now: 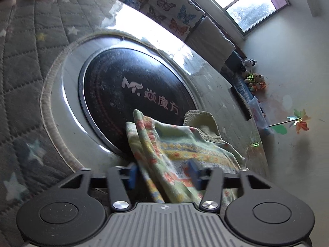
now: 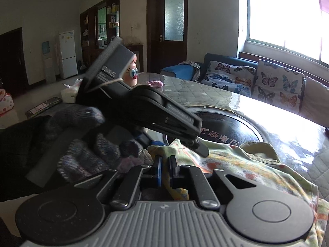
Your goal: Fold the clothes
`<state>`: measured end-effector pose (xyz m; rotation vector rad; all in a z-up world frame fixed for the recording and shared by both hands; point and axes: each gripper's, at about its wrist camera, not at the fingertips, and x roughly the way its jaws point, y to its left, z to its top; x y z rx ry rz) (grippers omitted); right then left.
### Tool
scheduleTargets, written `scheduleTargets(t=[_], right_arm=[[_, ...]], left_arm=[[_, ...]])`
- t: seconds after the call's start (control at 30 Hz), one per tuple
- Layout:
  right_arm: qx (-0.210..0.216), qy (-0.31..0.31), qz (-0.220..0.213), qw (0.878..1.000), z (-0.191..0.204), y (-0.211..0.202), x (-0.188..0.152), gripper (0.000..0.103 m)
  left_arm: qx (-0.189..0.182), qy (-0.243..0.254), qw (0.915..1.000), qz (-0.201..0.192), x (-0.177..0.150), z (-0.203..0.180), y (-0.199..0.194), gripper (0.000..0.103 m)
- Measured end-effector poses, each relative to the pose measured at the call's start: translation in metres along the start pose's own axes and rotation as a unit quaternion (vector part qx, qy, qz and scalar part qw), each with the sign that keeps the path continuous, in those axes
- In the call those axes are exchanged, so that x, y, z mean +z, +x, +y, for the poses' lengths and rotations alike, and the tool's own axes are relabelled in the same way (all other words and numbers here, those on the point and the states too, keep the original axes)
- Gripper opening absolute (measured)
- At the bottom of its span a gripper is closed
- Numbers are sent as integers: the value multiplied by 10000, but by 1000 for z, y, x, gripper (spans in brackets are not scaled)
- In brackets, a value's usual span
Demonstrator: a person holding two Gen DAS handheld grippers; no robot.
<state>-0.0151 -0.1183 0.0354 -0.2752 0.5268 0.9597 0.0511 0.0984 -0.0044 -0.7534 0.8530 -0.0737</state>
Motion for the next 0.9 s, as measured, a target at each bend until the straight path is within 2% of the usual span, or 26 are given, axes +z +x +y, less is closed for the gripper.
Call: scheduleTargets(t=[0.1, 0.2, 0.43, 0.6, 0.67, 0.73, 0.8, 0.9], right_arm=[[39, 92, 0, 9999, -6, -1, -1, 6], [49, 313, -6, 9995, -15, -6, -4, 14], [-644, 774, -27, 9949, -53, -23, -15, 17], [-1686, 1346, 122, 9764, -115, -24, -29, 18], [-2009, 1512, 157, 9677, -138, -20, -35, 25], [-2228, 1604, 159, 9614, -152, -18, -40, 48], [-2543, 1707, 180, 9518, -173, -15, -48, 49], [-2709, 2044, 240, 9404, -194, -10, -57, 53]], left_arm=[[-61, -106, 9999, 33, -1, 4, 3, 19], [-72, -122, 9999, 47, -1, 5, 6, 15], [-11, 38, 10000, -5, -3, 1, 7, 15], [40, 147, 9999, -28, -4, -1, 8, 15], [64, 187, 9998, -39, -4, -2, 8, 15], [91, 226, 9997, -44, -4, -3, 8, 15], [112, 263, 9996, -46, -4, -4, 8, 15], [139, 314, 9994, -44, -4, -5, 9, 15]])
